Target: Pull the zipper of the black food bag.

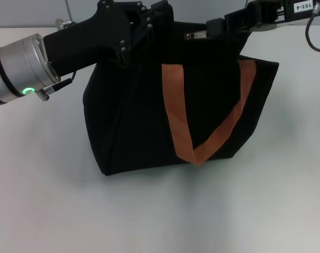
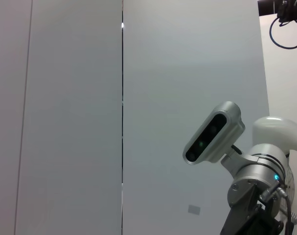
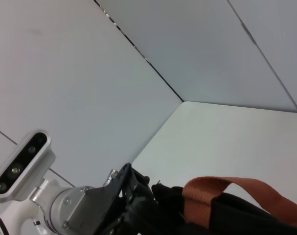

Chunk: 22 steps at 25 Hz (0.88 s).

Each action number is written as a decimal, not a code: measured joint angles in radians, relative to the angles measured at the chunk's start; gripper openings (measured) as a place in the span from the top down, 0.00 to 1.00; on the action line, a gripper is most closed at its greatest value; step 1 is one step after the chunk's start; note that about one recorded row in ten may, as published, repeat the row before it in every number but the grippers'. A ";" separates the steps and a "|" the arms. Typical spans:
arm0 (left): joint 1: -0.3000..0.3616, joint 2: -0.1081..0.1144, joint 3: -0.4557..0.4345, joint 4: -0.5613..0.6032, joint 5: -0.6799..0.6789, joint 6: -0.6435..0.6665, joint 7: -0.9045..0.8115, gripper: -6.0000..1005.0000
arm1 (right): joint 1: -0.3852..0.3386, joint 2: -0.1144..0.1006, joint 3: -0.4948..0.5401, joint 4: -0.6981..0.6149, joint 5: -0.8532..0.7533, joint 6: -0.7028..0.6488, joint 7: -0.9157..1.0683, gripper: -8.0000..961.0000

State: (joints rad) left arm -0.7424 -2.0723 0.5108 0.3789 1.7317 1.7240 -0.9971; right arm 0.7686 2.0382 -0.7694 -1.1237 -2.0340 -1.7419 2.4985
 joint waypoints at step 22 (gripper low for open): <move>-0.001 -0.002 0.000 0.000 0.000 0.003 0.000 0.96 | 0.047 -0.012 -0.010 0.102 0.009 0.032 -0.014 0.99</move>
State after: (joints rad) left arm -0.7438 -2.0740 0.5108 0.3788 1.7318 1.7272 -0.9971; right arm 0.8159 2.0263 -0.7789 -1.0216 -2.0247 -1.7101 2.4848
